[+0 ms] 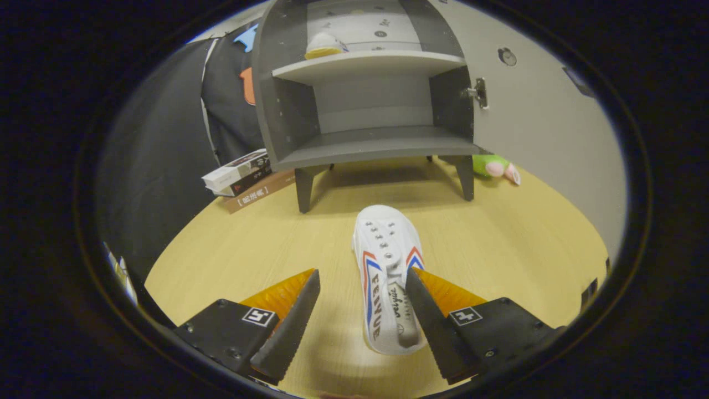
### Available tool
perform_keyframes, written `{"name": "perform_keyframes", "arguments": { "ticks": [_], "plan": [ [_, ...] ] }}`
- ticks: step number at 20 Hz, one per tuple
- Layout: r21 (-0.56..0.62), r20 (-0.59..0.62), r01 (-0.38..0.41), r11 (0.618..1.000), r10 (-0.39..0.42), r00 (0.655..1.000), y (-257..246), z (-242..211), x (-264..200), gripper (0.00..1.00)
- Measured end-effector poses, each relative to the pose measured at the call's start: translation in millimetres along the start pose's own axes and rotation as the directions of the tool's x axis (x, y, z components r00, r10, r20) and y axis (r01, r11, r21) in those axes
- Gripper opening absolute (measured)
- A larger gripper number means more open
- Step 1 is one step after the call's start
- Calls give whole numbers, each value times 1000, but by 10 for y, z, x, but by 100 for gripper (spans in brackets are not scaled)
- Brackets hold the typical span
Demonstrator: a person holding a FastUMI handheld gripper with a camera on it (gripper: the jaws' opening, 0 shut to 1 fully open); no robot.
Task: Open the shoe cabinet door, grab the shoes and put them into the shoe cabinet, then close the shoe cabinet door.
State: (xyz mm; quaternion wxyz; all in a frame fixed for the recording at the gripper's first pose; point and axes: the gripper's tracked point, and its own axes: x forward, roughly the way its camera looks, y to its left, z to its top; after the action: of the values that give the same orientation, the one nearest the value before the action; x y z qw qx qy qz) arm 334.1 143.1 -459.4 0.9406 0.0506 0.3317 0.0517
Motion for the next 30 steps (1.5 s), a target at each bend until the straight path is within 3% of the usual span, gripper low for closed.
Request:
{"name": "perform_keyframes", "arguments": {
  "ticks": [3,5,7,9,11,14,18,21,30],
  "plan": [
    [29,-36,2,1000,-1,999,24,-19,219,93],
    [33,4,38,999,-38,999,-49,39,374,84],
    [35,60,99,994,-101,993,-151,104,451,64],
    [33,92,83,996,-86,992,-113,131,488,30],
    [19,99,36,999,-38,994,-60,183,529,25],
    [42,137,-17,999,11,991,-97,268,520,7],
    [-27,218,59,998,-52,974,-177,347,279,6],
    [-52,264,49,997,-33,964,-88,487,14,6],
    [-192,487,99,976,7,873,159,1452,-941,6]
  ]
}}
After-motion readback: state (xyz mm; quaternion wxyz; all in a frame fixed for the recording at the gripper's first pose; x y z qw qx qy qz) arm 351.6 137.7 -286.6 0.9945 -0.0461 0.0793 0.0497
